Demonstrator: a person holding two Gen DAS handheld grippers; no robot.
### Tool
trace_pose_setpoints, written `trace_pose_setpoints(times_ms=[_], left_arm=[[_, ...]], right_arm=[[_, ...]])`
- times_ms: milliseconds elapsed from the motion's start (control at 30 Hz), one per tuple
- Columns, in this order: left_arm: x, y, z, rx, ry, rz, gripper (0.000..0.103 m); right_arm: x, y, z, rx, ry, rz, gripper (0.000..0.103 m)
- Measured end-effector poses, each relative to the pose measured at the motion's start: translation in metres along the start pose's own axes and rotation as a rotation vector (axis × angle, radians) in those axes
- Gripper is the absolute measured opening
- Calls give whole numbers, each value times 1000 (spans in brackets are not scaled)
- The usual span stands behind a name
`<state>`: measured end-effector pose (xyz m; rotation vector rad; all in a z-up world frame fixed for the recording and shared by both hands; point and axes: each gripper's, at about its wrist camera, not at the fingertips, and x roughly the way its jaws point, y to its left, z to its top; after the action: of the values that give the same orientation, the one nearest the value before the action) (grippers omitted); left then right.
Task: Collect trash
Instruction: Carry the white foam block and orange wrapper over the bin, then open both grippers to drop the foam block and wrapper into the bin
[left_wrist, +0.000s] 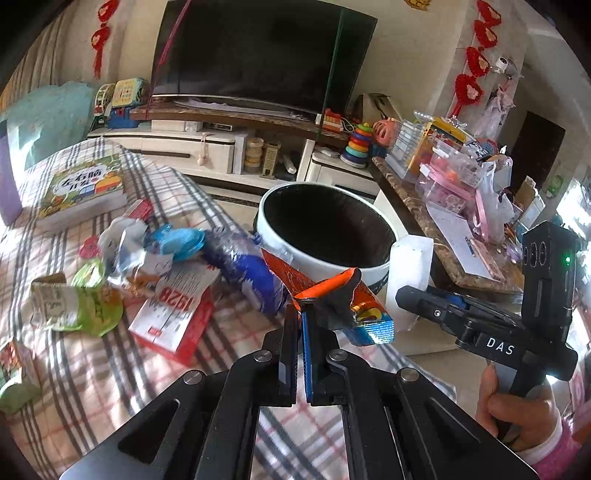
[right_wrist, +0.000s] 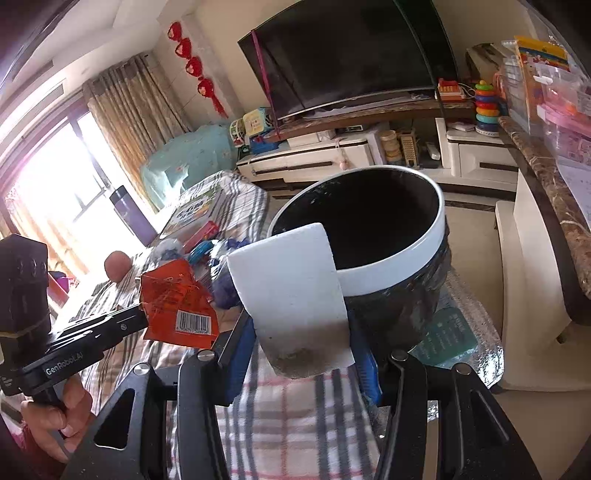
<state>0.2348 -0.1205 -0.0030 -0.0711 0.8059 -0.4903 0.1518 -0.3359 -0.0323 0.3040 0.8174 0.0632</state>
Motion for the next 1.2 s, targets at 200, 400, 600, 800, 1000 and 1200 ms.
trace_pose_setpoints(times_ms=[200, 400, 600, 800, 1000, 1200], left_arm=[[14, -7, 13, 20, 1, -8, 1], [33, -9, 30, 27, 6, -13, 1], [53, -14, 50, 39, -3, -18, 1], [76, -13, 64, 29, 15, -20, 1], [100, -14, 79, 36, 32, -8, 1], [119, -13, 87, 25, 46, -6, 1]], right_arm=[[4, -13, 11, 10, -6, -15, 50], [6, -25, 28, 17, -19, -29, 50], [12, -32, 47, 8, -23, -48, 51], [25, -40, 63, 2, -12, -62, 51], [36, -48, 74, -7, 2, -79, 51], [47, -53, 84, -18, 19, -89, 51]])
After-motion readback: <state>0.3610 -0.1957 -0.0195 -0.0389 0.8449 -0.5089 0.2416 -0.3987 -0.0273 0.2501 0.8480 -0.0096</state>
